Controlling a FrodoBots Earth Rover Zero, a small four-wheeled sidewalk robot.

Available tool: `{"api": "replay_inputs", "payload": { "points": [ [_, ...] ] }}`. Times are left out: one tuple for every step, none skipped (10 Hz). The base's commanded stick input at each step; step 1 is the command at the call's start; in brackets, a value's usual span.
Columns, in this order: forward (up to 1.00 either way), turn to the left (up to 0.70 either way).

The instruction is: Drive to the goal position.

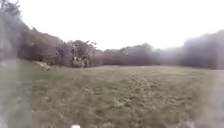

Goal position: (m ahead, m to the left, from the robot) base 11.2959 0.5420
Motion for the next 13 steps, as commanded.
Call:
{"api": "replay_inputs", "payload": {
  "points": [
    [0.7,0.0],
    [0.7,0.0],
    [0.7,0.0],
    [0.7,0.0],
    [0.7,0.0],
    [0.7,0.0],
    [0.7,0.0],
    [0.7,0.0],
    [0.7,0.0],
    [0.7,0.0],
    [0.7,0.0],
    [0.7,0.0],
    [0.7,0.0]
  ]
}}
